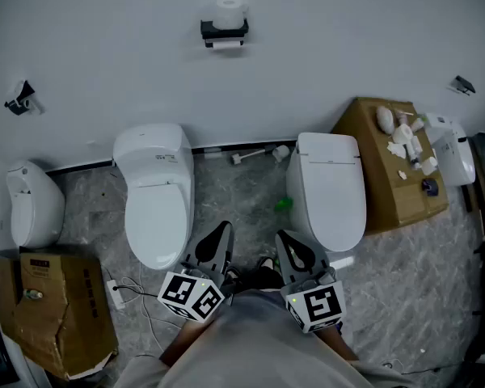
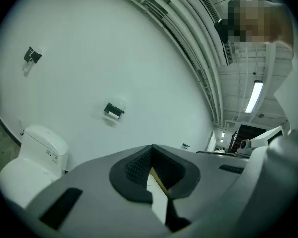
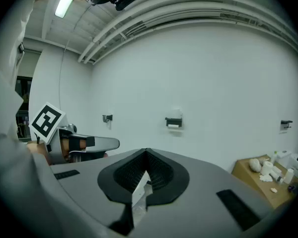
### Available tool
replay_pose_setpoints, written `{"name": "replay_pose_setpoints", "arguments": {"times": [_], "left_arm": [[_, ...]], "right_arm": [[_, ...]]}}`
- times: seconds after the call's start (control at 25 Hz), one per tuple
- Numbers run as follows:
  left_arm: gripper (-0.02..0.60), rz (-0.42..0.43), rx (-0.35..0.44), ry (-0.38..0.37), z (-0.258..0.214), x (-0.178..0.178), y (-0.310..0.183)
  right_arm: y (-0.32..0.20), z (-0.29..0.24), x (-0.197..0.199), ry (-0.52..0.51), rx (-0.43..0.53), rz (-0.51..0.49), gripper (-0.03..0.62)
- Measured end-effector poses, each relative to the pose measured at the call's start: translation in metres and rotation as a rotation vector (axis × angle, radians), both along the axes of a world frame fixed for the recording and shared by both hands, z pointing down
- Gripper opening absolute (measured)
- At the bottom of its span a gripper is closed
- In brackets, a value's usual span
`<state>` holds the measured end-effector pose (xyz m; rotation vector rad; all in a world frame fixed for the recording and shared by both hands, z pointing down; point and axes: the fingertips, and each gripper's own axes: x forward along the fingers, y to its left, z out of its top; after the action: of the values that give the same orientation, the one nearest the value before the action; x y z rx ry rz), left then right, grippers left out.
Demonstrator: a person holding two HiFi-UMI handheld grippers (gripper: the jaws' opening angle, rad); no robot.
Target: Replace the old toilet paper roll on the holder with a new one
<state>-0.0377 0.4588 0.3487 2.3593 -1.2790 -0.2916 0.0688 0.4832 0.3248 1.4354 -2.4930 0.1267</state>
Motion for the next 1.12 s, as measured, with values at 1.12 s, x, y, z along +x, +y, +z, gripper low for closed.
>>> {"name": "replay_pose_setpoints", "arguments": {"times": [1.12], "left_arm": [[0.005, -0.006, 0.018, 0.000, -0.004, -0.023, 0.002]], "right_arm": [[-0.003, -0.016, -0.027, -0.051, 0.061, -0.032, 0.018]]}}
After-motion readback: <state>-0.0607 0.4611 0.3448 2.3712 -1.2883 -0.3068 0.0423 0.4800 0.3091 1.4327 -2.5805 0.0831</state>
